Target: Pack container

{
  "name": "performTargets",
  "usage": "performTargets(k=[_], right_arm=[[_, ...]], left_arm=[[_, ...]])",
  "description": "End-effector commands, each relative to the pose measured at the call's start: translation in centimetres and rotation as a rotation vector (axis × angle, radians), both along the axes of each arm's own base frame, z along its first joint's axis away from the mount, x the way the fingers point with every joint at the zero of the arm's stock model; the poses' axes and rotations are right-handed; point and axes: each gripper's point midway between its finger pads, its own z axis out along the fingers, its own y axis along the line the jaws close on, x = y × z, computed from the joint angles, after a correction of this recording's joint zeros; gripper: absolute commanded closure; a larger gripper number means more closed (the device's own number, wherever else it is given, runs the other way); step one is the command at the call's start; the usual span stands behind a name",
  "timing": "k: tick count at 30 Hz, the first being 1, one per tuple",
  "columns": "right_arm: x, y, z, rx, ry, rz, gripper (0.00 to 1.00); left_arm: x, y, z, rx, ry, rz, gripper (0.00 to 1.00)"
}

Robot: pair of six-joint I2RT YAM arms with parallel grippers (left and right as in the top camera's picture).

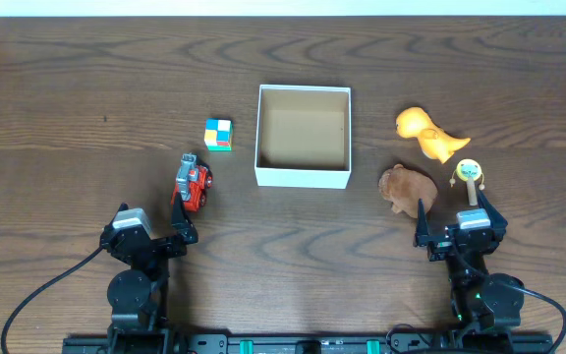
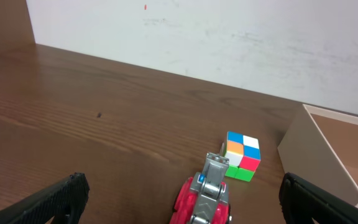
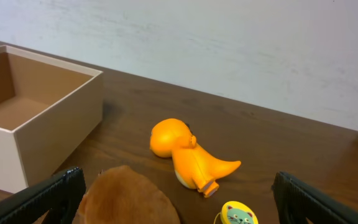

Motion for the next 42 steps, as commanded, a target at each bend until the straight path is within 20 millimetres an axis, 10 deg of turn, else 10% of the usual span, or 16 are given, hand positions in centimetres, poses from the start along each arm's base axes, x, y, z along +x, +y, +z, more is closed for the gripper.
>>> performTargets(k=[1, 22, 35, 42], right_arm=[[0.0, -0.4, -0.1, 0.017, 0.003, -0.02, 0.01], [0.0, -0.4, -0.1, 0.018, 0.003, -0.02, 0.01], [0.0, -0.4, -0.1, 0.018, 0.003, -0.02, 0.01], [0.0, -0.4, -0.1, 0.018, 0.003, -0.02, 0.01]], left_arm=[[-0.1, 0.1, -2.0, 0.012, 0.065, 0.005, 0.02], [0.1, -2.6, -1.7, -0.017, 0.197, -0.15, 0.02], [6.1, -3.3, 9.8, 0.143, 0.565, -0.249, 0.02], [8.6, -3.4, 6.9, 0.24, 0.972, -0.37, 0.02]])
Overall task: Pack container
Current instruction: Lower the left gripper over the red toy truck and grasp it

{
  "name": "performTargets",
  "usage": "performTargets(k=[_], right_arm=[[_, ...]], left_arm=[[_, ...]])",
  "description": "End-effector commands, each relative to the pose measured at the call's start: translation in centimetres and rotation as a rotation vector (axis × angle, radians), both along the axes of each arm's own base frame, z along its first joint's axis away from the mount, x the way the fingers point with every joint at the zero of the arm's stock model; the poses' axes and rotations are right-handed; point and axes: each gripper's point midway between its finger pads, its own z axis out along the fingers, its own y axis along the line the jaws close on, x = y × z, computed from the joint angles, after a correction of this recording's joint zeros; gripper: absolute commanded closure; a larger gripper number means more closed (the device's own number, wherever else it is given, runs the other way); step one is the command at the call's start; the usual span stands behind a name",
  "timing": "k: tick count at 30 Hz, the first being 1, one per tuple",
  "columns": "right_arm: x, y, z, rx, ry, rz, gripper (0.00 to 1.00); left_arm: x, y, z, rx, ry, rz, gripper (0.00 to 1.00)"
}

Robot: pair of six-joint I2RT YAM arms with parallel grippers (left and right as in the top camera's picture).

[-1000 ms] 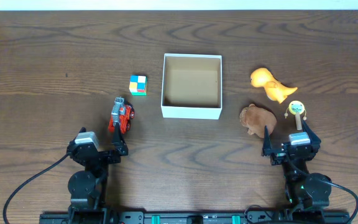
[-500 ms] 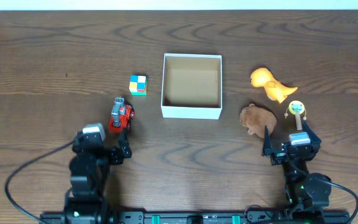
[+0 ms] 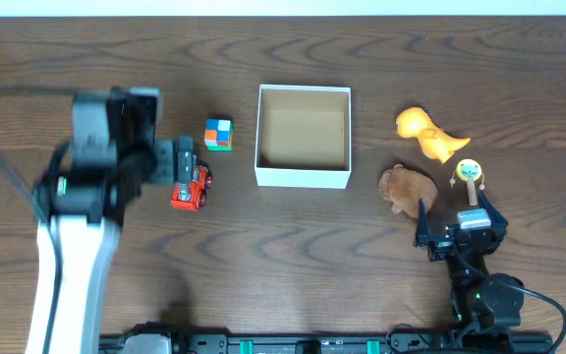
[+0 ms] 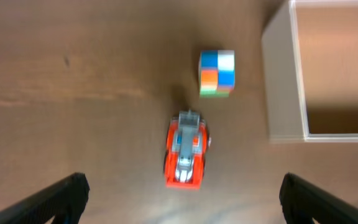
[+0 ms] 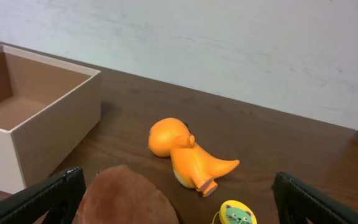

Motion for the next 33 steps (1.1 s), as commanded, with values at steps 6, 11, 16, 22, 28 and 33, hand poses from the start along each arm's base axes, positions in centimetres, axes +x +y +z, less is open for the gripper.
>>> performTargets(k=[6, 11, 16, 22, 28, 33], right_arm=[[0.0, -0.4, -0.1, 0.018, 0.001, -0.017, 0.01], [0.0, -0.4, -0.1, 0.018, 0.001, -0.017, 0.01], [0.0, -0.4, 0.0, 0.018, 0.001, -0.017, 0.01], [0.0, -0.4, -0.1, 0.018, 0.001, -0.017, 0.01], [0.0, -0.4, 0.0, 0.018, 0.001, -0.017, 0.01], [0.0, -0.4, -0.1, 0.018, 0.001, -0.016, 0.01]], left_arm=[[2.5, -0.4, -6.1, 0.041, 0.261, -0.105, 0.02], [2.3, -0.4, -8.2, 0.037, 0.34, -0.1, 0.02], [2.4, -0.4, -9.4, 0.037, 0.345, -0.1, 0.02], [2.1, -0.4, -11.6, 0.037, 0.355, -0.1, 0.02], [2.0, -0.4, -14.1, 0.031, 0.367, -0.084, 0.02], [2.2, -0.4, -16.0, 0.028, 0.395, -0.079, 0.02]])
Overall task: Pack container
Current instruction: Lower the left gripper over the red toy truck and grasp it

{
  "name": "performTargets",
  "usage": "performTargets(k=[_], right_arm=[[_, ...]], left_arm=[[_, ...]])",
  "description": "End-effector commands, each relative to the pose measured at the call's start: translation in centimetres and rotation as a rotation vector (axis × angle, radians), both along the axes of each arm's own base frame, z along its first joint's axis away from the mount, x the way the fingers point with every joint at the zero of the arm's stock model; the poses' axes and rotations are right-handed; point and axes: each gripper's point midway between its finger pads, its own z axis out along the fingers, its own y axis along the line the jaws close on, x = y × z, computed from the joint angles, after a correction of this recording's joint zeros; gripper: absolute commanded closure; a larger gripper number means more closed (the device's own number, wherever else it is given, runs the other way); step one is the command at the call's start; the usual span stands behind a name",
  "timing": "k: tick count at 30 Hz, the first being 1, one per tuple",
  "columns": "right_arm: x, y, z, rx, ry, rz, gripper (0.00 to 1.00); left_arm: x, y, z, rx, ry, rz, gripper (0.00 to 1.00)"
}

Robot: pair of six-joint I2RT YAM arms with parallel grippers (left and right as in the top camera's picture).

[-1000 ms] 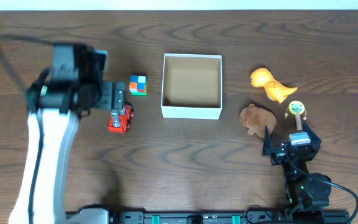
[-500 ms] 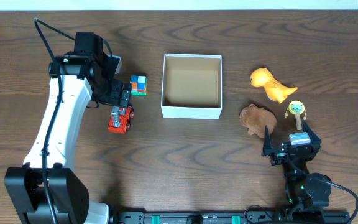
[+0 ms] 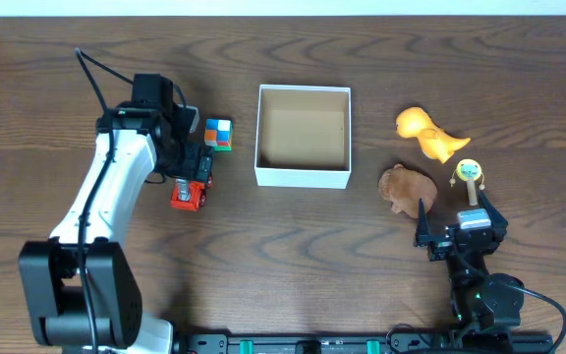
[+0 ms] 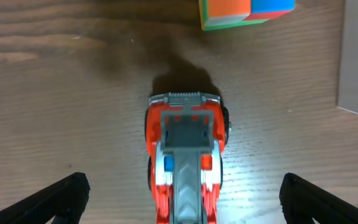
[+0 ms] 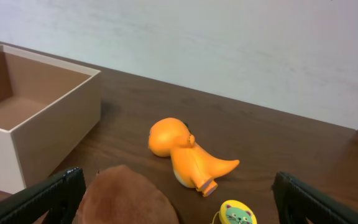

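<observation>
The open white cardboard box [image 3: 303,135] stands mid-table. A red and grey toy truck [image 4: 185,155] lies left of it, seen also from overhead [image 3: 191,187]. My left gripper [image 4: 184,185] points straight down over the truck, open, one finger on each side of it and well apart from it. A multicoloured cube [image 4: 246,12] sits just beyond the truck. My right gripper [image 5: 179,186] rests open at the near right, facing a brown plush [image 5: 126,196], an orange dinosaur [image 5: 188,152] and a yellow cat-face toy [image 5: 238,214].
The box corner lies close to the right of the truck. From overhead the dinosaur [image 3: 428,133], plush [image 3: 406,187] and cat-face toy [image 3: 469,174] cluster right of the box. The left arm [image 3: 116,187] reaches across the left side of the table.
My left gripper has come down much closer to the truck, which now fills the middle of its view between the open fingers. The right arm and all toys are where they were.
First both arms rested at the near edge, the left one facing the truck and cube. Then the left arm was raised, looking straight down at the truck, cube and box from high up. Now it is low over the truck, still open.
</observation>
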Motion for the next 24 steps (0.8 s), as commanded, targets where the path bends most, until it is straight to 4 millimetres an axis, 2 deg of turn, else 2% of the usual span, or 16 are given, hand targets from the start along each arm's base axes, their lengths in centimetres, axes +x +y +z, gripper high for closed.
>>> performTargets(k=[1, 9, 15, 17, 19, 20, 21, 24], right_arm=[[0.0, -0.4, -0.1, 0.018, 0.001, -0.017, 0.01], [0.0, -0.4, -0.1, 0.018, 0.002, -0.017, 0.01], [0.0, -0.4, -0.1, 0.018, 0.002, -0.017, 0.01], [0.0, -0.4, -0.1, 0.018, 0.002, -0.017, 0.01], [0.0, -0.4, -0.1, 0.018, 0.002, -0.017, 0.01], [0.0, -0.4, -0.1, 0.018, 0.002, -0.017, 0.01], [0.0, -0.4, -0.1, 0.017, 0.002, -0.017, 0.01], [0.0, -0.4, -0.1, 0.018, 0.001, -0.017, 0.01]], left_arm=[[-0.2, 0.0, -1.7, 0.002, 0.046, 0.003, 0.02], [-1.0, 0.0, -5.6, 0.006, 0.163, 0.003, 0.02], [-1.4, 0.0, -6.7, 0.007, 0.2, 0.003, 0.0], [-1.5, 0.0, -6.7, 0.007, 0.203, 0.003, 0.1], [-1.5, 0.0, -6.7, 0.007, 0.206, 0.003, 0.34], [-1.6, 0.0, -6.7, 0.007, 0.208, 0.003, 0.43], [-1.7, 0.0, -6.7, 0.008, 0.211, 0.003, 0.47], [-1.9, 0.0, -6.7, 0.008, 0.221, 0.003, 0.47]])
